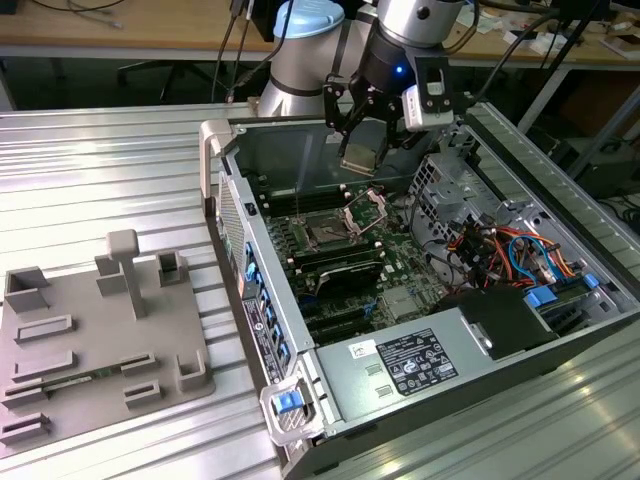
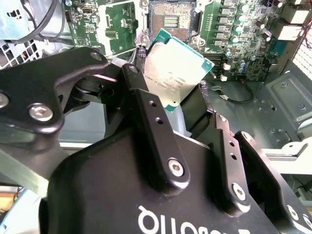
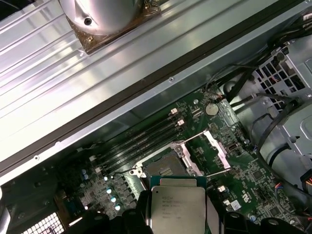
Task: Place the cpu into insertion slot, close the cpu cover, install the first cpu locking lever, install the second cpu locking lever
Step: 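Place the cpu into insertion slot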
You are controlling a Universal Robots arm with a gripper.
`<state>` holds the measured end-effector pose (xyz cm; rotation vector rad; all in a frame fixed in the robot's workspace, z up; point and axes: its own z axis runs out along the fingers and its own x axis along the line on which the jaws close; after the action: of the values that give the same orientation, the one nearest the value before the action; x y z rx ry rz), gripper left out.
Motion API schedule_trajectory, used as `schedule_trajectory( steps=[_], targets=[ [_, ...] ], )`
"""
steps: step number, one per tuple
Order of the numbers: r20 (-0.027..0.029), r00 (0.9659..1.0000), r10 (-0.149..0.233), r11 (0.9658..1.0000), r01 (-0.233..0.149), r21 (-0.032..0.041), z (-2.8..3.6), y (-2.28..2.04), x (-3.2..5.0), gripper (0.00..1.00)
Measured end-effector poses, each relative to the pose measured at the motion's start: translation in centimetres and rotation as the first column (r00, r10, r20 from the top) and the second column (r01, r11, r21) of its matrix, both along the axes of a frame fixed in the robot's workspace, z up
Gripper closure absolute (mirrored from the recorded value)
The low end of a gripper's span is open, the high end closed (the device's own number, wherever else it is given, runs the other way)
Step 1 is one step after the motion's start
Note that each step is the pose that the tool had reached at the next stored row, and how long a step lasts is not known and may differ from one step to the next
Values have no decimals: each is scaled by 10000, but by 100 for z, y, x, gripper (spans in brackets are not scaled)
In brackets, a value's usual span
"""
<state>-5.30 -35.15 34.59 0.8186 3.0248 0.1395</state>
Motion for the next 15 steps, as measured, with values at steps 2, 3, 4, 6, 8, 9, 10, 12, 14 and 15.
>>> schedule_trajectory(
  steps=[2,3,4,6,8,9,10,12,14,15],
  targets=[
    [-1,9998,-201,9998,201,-1,-3,0,-1,45],
    [0,9995,-328,9995,328,0,-5,0,0,45],
    [0,9986,-522,9986,522,0,-7,0,-1,45],
    [0,9968,-800,9968,800,0,-11,0,0,45],
    [0,9931,-1172,9931,1172,0,-16,0,0,45],
    [-1,9915,-1300,9915,1300,0,-17,0,-1,45],
    [0,9899,-1418,9899,1418,-1,-18,0,-5,45],
    [0,9888,-1494,9888,1494,1,-20,0,-23,45],
    [-1,9825,-1863,9825,1863,-1,-33,0,-31,45],
    [0,9754,-2205,9754,2205,0,-45,0,-31,45]
  ],
)
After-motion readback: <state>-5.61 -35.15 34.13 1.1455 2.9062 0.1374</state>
